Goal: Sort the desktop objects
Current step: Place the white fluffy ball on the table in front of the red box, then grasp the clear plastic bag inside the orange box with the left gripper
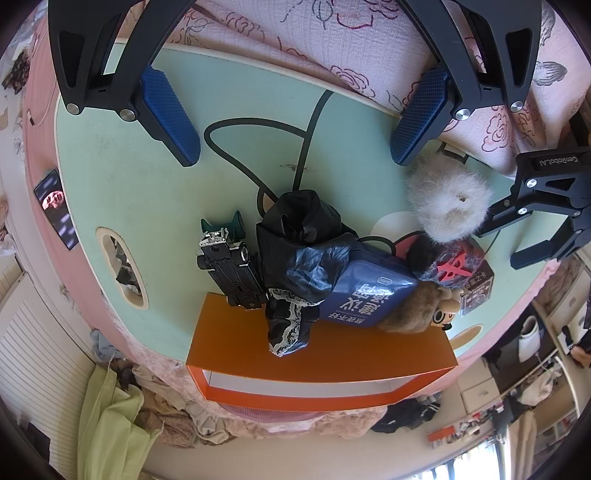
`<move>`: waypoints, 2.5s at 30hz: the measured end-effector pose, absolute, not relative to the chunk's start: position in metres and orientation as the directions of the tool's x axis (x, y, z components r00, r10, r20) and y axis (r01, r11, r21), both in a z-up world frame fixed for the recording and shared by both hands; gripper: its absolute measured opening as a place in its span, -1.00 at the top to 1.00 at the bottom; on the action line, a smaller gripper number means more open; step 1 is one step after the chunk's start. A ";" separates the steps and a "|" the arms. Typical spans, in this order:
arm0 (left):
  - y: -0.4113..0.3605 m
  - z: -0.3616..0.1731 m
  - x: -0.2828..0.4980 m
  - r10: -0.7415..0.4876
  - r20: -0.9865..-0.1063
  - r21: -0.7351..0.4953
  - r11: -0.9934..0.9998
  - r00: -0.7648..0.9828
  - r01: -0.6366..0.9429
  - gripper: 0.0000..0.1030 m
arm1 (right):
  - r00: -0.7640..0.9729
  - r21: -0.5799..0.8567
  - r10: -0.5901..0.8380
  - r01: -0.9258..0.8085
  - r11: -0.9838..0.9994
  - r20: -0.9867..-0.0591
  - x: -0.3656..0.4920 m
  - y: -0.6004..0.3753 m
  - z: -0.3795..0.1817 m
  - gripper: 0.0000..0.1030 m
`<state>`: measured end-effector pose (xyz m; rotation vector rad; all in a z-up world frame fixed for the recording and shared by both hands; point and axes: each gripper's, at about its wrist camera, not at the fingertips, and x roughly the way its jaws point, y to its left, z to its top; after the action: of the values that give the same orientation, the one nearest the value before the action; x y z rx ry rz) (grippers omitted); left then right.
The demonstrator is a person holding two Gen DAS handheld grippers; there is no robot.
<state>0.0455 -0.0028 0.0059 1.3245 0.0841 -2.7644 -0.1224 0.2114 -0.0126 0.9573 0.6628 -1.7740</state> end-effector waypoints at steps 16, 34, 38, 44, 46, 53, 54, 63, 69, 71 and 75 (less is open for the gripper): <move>-0.002 0.006 0.045 -0.045 -0.780 -0.017 -0.996 -0.625 0.093 -1.00 | -0.213 -0.012 -0.499 0.927 -0.374 -0.840 -0.122 0.211 -0.012 -1.00; -0.008 0.082 0.037 -0.020 -0.650 -0.051 -0.996 -0.760 0.069 -0.20 | -0.212 -0.012 -0.500 0.927 -0.374 -0.839 -0.122 0.213 -0.013 -1.00; -0.012 0.114 -0.016 -0.028 -0.675 0.004 -0.999 -0.738 0.033 -0.16 | -0.213 -0.013 -0.500 0.928 -0.373 -0.839 -0.120 0.214 -0.012 -1.00; -0.014 0.104 -0.111 0.005 -0.825 -0.017 -1.000 -0.565 0.016 -0.11 | -0.213 -0.013 -0.501 0.928 -0.373 -0.839 -0.120 0.214 -0.012 -1.00; -0.010 0.089 -0.137 -0.034 -0.862 0.018 -0.999 -0.506 0.036 0.24 | -0.213 -0.013 -0.501 0.928 -0.373 -0.839 -0.120 0.214 -0.012 -1.00; 0.020 0.042 -0.173 -0.367 -0.825 0.382 -0.923 -0.430 0.056 0.30 | -0.212 -0.012 -0.503 0.928 -0.371 -0.838 -0.118 0.211 -0.009 -1.00; 0.022 0.036 -0.176 -0.381 -0.824 0.401 -0.915 -0.420 0.045 0.30 | -0.212 -0.012 -0.503 0.928 -0.371 -0.838 -0.117 0.210 -0.008 -1.00; 0.029 0.013 -0.184 -0.435 -0.830 0.460 -0.888 -0.349 0.011 0.27 | -0.213 -0.014 -0.504 0.929 -0.370 -0.837 -0.117 0.202 -0.005 -1.00; 0.032 0.010 -0.183 -0.450 -0.824 0.481 -0.877 -0.345 -0.004 0.22 | -0.213 -0.013 -0.505 0.929 -0.369 -0.837 -0.118 0.201 -0.005 -1.00; 0.029 0.011 -0.182 -0.440 -0.823 0.474 -0.880 -0.360 -0.007 0.36 | -0.213 -0.014 -0.505 0.929 -0.369 -0.837 -0.118 0.201 -0.005 -1.00; 0.020 0.023 -0.173 -0.358 -0.845 0.391 -0.920 -0.397 -0.002 0.51 | -0.213 -0.013 -0.505 0.929 -0.369 -0.837 -0.118 0.202 -0.005 -1.00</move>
<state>-0.1729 0.0204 0.0231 1.5836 -0.4924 -2.4080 -0.1180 0.2020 -0.0054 0.9473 0.6600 -1.7713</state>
